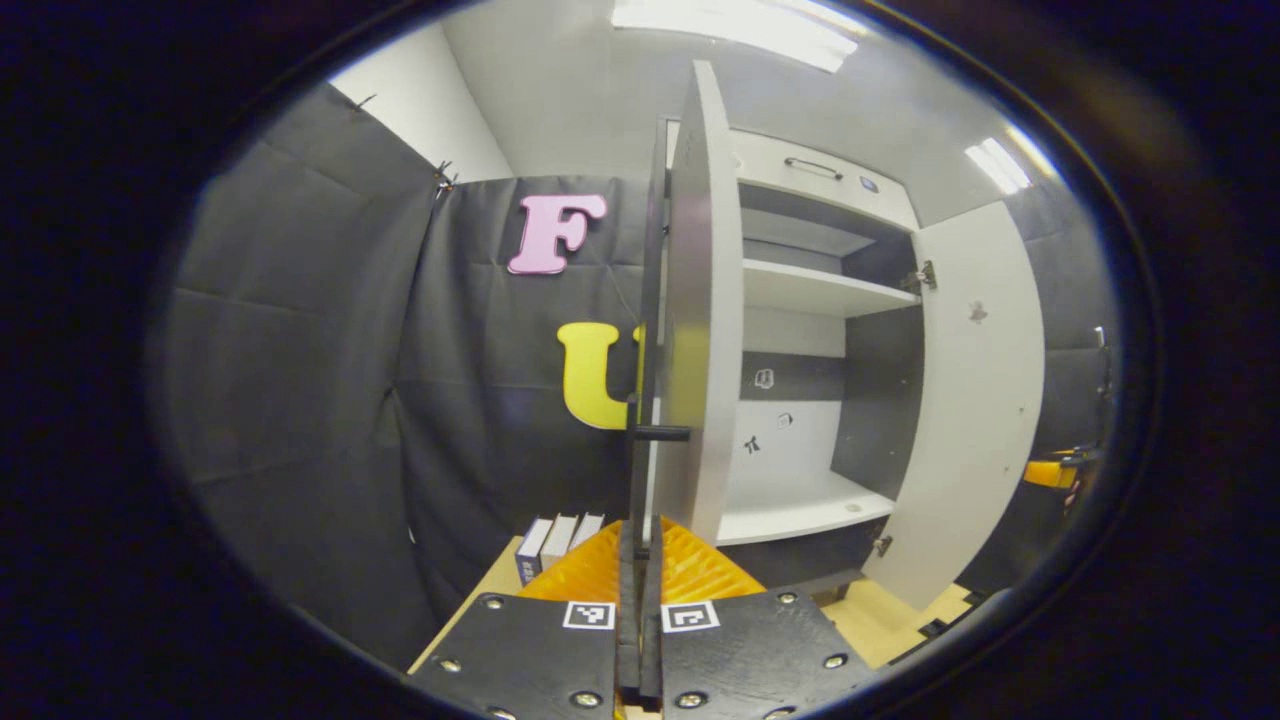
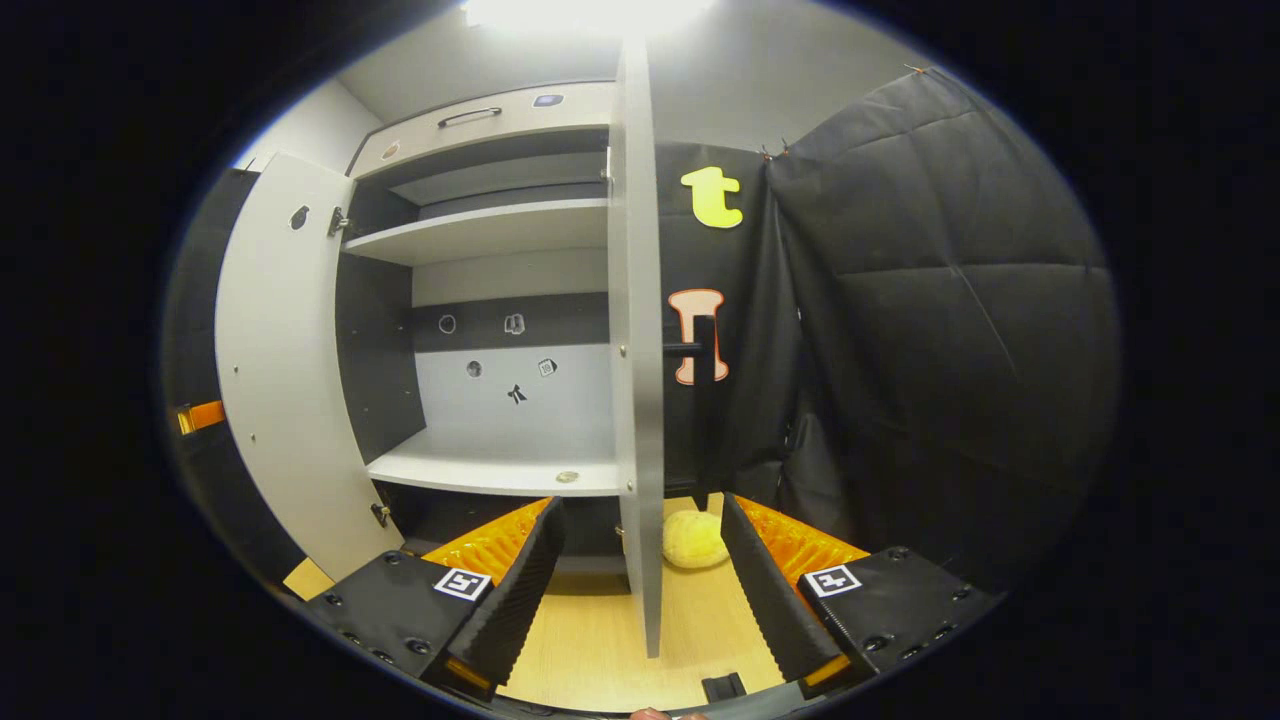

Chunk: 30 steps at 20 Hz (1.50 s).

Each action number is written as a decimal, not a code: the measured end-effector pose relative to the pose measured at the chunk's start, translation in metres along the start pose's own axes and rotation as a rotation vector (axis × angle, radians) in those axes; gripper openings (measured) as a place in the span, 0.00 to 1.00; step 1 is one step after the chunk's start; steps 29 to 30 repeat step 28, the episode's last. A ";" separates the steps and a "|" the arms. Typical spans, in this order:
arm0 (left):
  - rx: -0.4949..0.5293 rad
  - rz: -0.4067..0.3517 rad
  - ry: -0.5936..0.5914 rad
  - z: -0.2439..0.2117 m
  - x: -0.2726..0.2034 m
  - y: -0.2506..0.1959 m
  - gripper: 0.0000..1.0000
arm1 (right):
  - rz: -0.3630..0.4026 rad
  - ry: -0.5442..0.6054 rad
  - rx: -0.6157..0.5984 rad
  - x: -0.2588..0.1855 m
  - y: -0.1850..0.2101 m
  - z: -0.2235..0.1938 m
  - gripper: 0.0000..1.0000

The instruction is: Open the right door of the double-door shoe cabinet with the right hand, and open the left door with the left hand.

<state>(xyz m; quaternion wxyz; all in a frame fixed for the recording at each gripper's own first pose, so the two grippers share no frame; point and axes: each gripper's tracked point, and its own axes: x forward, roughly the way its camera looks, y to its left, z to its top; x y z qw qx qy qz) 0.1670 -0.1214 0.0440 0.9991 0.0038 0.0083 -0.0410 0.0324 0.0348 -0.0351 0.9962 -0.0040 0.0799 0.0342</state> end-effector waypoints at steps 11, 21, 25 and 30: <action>0.101 0.036 0.012 -0.017 -0.020 -0.062 0.98 | 0.060 -0.037 -0.061 0.009 0.039 0.010 0.97; 0.036 -0.018 -0.002 -0.043 -0.019 -0.089 0.98 | 0.091 -0.055 0.011 0.005 0.067 0.006 1.00; 0.024 -0.027 0.000 -0.050 -0.022 -0.096 0.96 | 0.104 -0.035 -0.028 0.004 0.080 -0.005 1.00; 0.007 -0.023 0.015 -0.058 -0.021 -0.094 0.97 | 0.130 -0.017 -0.020 0.004 0.091 -0.013 1.00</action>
